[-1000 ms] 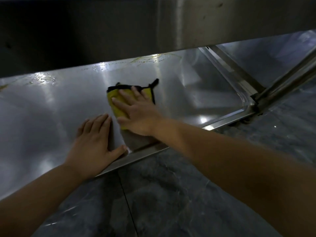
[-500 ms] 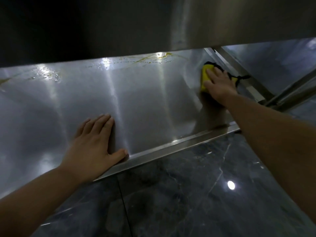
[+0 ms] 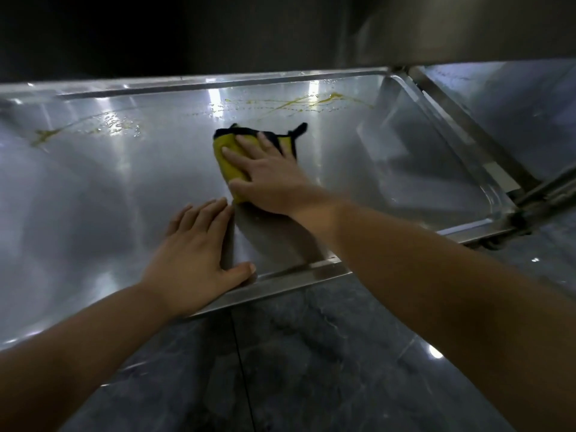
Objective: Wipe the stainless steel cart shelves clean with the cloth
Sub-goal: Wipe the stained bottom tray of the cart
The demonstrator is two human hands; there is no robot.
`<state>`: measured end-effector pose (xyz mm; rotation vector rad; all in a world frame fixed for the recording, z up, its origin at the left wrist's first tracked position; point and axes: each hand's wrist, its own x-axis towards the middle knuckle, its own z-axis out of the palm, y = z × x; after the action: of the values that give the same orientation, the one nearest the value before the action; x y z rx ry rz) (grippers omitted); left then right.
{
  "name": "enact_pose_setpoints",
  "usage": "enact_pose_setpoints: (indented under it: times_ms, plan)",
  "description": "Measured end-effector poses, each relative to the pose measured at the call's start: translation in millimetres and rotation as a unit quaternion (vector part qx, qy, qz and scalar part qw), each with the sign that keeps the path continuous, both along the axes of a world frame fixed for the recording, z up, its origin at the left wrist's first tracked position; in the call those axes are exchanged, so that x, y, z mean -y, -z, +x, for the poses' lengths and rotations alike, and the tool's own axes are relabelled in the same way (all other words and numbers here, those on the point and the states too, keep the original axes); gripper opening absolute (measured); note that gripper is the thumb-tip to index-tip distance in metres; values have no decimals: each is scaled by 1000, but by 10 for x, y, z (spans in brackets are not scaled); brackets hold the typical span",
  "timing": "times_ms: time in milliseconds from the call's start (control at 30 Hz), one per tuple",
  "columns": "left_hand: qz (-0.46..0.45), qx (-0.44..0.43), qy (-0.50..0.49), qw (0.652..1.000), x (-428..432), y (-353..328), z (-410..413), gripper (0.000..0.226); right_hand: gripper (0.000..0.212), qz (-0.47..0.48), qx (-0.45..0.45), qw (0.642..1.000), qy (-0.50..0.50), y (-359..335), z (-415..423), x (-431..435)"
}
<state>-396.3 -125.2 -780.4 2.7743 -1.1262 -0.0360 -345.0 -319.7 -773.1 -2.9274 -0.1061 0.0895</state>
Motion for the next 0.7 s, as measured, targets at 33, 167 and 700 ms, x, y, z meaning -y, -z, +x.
enact_pose_setpoints:
  times_ms: [33,167,700]
  plan:
    - [1,-3,-1,1000,-11,2,-2,109,64,3,2,1000,-17,15,16,-32]
    - [4,-14,7,1000,-37,-12,-7,109,63,1,16,1000,-10,20,46,302]
    - [14,14,-7,1000,-6,-44,-35,104,56,-10,-27,926,376,-124,-479,2145]
